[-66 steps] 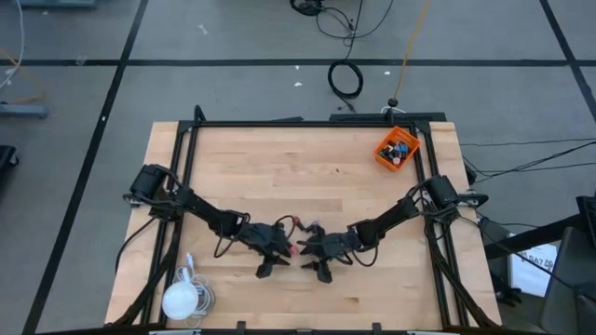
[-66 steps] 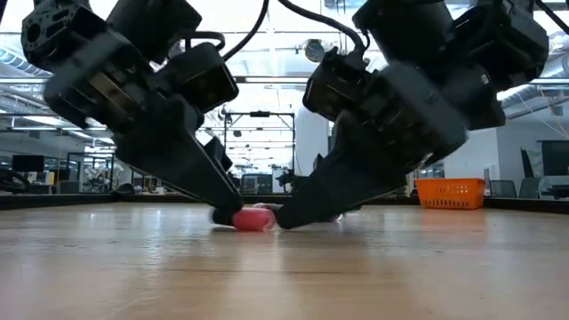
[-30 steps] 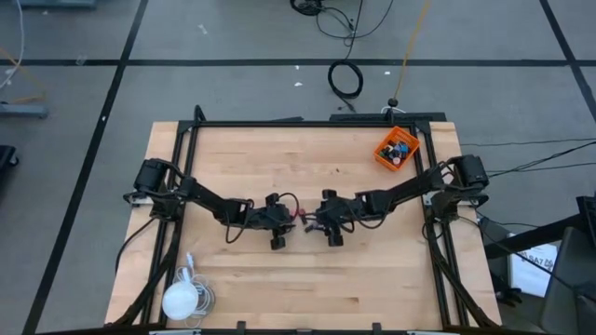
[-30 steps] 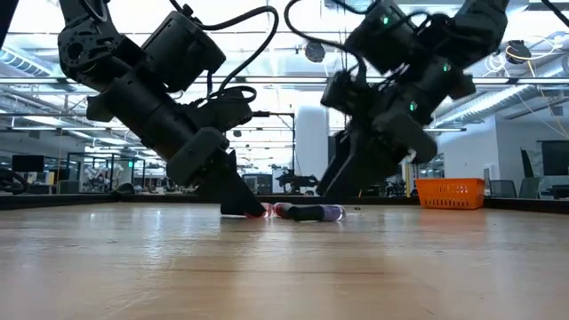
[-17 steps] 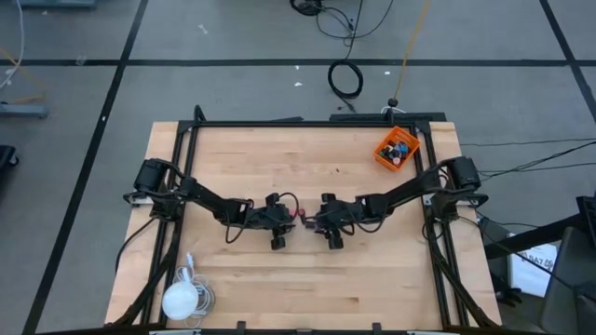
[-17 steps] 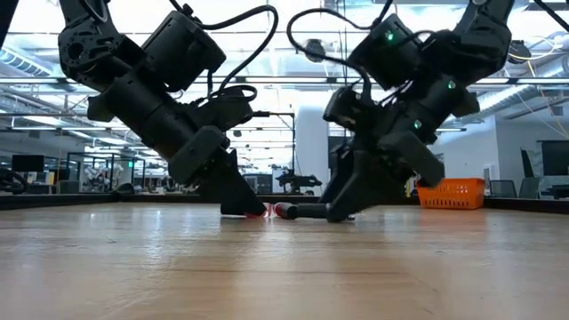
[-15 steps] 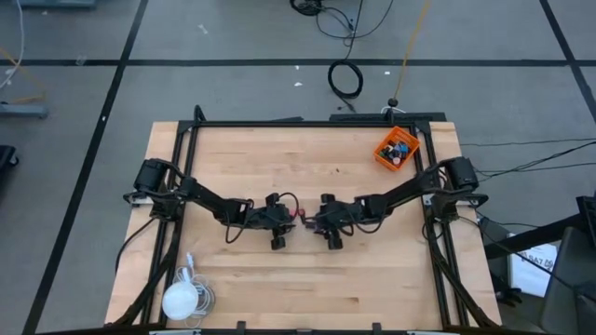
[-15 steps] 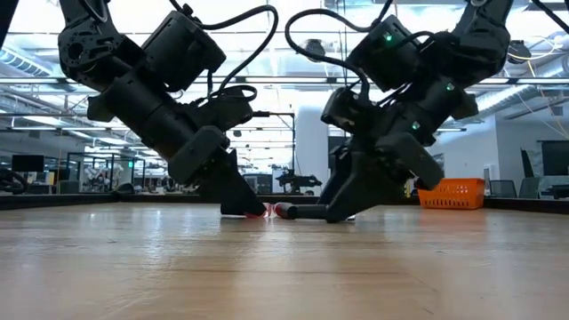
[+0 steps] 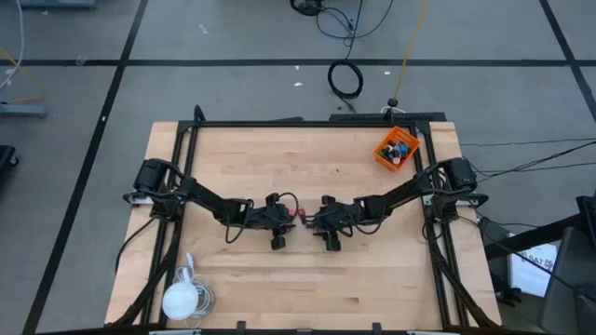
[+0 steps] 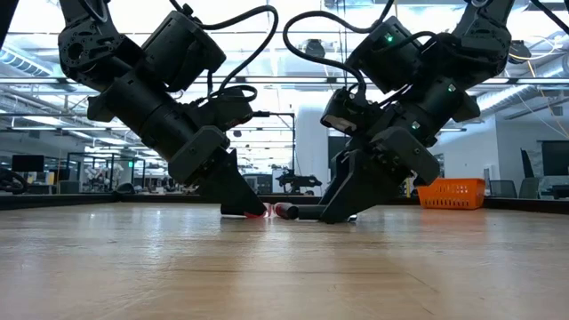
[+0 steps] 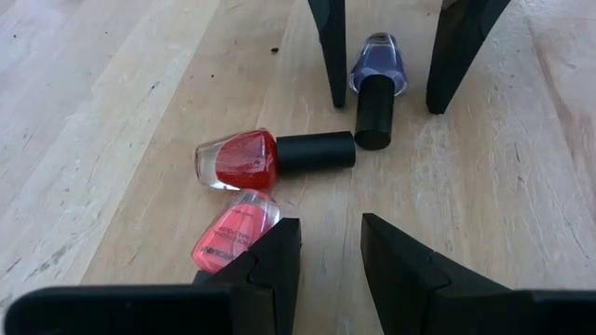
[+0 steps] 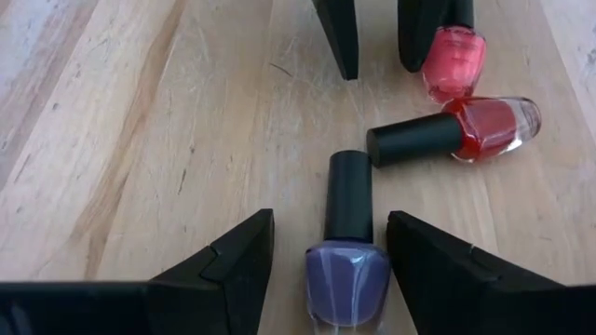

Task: Pick & Place Nail Polish
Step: Put the light purple nail polish bottle into the orange basket

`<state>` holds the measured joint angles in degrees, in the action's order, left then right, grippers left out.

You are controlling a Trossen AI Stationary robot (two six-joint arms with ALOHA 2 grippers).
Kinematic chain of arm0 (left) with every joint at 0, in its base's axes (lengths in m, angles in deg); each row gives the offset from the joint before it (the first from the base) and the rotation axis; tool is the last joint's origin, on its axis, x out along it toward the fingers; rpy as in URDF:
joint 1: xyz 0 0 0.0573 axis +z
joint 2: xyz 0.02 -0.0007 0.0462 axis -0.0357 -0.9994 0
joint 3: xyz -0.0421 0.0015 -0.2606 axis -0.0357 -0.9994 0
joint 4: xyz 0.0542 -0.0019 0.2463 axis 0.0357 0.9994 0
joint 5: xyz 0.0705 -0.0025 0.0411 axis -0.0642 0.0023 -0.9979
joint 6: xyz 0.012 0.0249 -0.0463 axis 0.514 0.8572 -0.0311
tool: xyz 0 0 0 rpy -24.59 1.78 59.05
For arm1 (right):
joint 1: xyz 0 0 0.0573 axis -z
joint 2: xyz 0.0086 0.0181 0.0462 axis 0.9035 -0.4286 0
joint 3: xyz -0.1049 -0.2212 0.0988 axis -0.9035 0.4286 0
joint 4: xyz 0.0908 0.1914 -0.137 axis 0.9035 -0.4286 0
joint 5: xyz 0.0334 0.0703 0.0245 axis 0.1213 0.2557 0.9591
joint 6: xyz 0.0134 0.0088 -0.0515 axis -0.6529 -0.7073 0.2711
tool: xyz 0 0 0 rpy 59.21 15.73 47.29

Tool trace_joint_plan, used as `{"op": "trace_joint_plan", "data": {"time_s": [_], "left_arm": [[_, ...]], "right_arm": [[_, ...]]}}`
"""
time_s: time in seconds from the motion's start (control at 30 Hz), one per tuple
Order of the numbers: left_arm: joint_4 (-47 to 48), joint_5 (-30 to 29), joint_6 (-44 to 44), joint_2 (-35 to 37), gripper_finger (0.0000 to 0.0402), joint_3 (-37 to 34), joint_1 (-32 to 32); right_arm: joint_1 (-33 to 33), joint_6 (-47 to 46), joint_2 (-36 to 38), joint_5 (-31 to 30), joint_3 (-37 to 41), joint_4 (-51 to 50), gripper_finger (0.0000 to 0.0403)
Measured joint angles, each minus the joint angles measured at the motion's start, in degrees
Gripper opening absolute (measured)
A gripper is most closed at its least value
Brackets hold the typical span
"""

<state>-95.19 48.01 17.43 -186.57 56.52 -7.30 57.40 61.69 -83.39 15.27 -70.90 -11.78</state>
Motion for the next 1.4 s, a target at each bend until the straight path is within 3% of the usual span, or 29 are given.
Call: {"op": "trace_joint_plan", "data": {"time_s": [0.53,0.87,1.13,1.4], "left_arm": [[0.04,0.02,0.15,0.0,0.0115,0.0,0.0],[0.05,0.0,0.13,0.0,0.0115,0.0,0.0],[0.07,0.02,0.13,0.0,0.0115,0.0,0.0],[-3.17,0.04,-2.62,0.0,0.0115,-0.07,-0.02]], "right_arm": [[0.0,-1.28,0.09,-0.13,-0.07,-4.07,0.0197],[0.04,-1.68,0.02,-0.19,0.0,-8.92,0.0111],[0.02,-1.55,0.33,-0.17,0.02,-8.21,0.011],[-1.51,-1.3,7.97,-0.11,0.53,-7.79,0.0111]]}}
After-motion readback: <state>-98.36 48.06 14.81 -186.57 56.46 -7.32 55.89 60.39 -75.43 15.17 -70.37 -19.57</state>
